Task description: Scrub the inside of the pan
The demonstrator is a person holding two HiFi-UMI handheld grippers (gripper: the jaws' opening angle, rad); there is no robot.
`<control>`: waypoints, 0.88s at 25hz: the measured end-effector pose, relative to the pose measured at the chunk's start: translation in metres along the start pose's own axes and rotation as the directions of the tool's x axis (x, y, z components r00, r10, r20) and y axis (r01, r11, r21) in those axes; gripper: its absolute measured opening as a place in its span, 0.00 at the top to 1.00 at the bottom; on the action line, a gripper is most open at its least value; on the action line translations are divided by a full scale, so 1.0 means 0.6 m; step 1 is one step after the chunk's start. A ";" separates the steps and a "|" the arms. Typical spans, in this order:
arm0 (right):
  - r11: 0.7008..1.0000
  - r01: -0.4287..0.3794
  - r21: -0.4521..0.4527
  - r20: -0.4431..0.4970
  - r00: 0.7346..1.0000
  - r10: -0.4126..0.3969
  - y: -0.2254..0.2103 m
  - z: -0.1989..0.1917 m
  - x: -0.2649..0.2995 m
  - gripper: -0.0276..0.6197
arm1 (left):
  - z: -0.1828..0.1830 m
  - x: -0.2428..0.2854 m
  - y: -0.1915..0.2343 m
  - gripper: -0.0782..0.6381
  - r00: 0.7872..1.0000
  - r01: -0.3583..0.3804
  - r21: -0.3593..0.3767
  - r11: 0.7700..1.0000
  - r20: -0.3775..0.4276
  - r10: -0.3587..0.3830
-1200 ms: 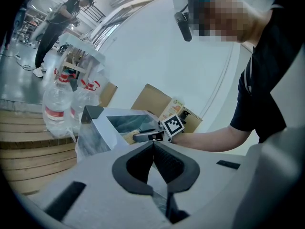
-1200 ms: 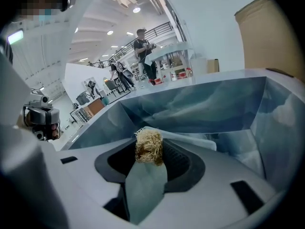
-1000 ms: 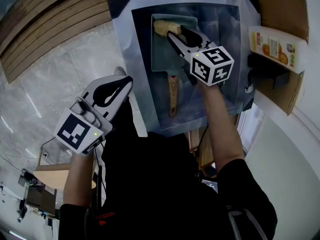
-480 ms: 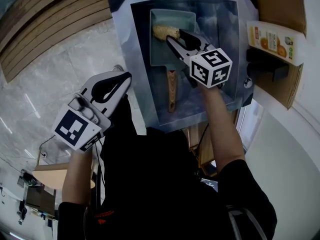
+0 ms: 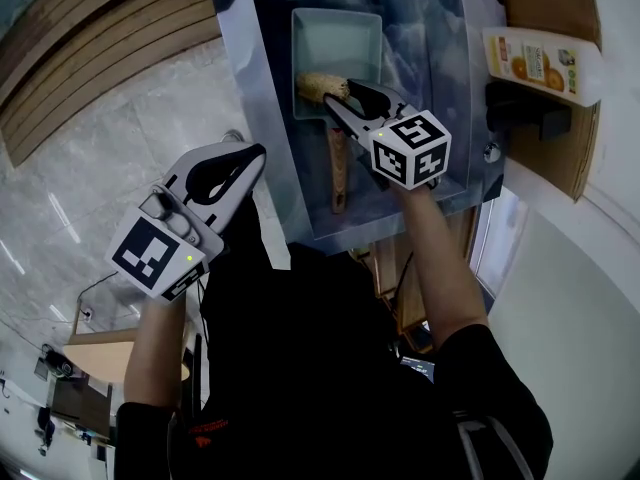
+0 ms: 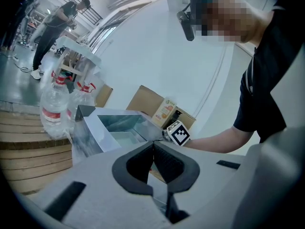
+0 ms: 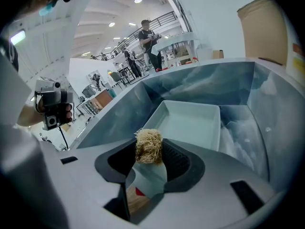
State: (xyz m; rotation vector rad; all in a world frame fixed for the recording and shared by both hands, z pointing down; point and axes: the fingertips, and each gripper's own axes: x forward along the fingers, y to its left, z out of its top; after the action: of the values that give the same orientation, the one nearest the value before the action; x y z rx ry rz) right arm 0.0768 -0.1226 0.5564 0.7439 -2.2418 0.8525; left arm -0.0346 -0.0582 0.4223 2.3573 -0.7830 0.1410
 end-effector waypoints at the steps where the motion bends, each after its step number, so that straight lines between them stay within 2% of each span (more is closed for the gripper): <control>1: 1.000 -0.002 0.001 -0.004 1.000 0.002 0.003 -0.006 -0.003 0.70 | -0.001 -0.001 -0.004 0.87 1.000 0.000 0.001 1.000 0.000 0.000; 10: 1.000 -0.015 0.008 -0.014 1.000 0.015 0.013 -0.027 -0.015 0.70 | -0.009 0.000 -0.019 0.87 1.000 0.006 0.010 1.000 -0.005 -0.006; 15: 0.996 0.000 0.084 0.068 0.998 -0.005 -0.018 0.003 -0.032 0.70 | 0.005 0.010 -0.013 0.87 1.000 0.007 0.017 1.000 0.000 -0.007; 22: 0.993 0.050 0.106 0.119 0.991 -0.063 -0.083 0.047 -0.049 0.70 | 0.020 0.034 -0.002 0.87 1.000 0.015 0.021 1.000 -0.019 -0.015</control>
State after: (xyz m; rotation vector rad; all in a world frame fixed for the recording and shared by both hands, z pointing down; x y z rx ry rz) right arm 0.1202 -0.1665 0.5371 0.9259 -2.2857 0.9225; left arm -0.0185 -0.0746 0.4181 2.3774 -0.7575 0.1658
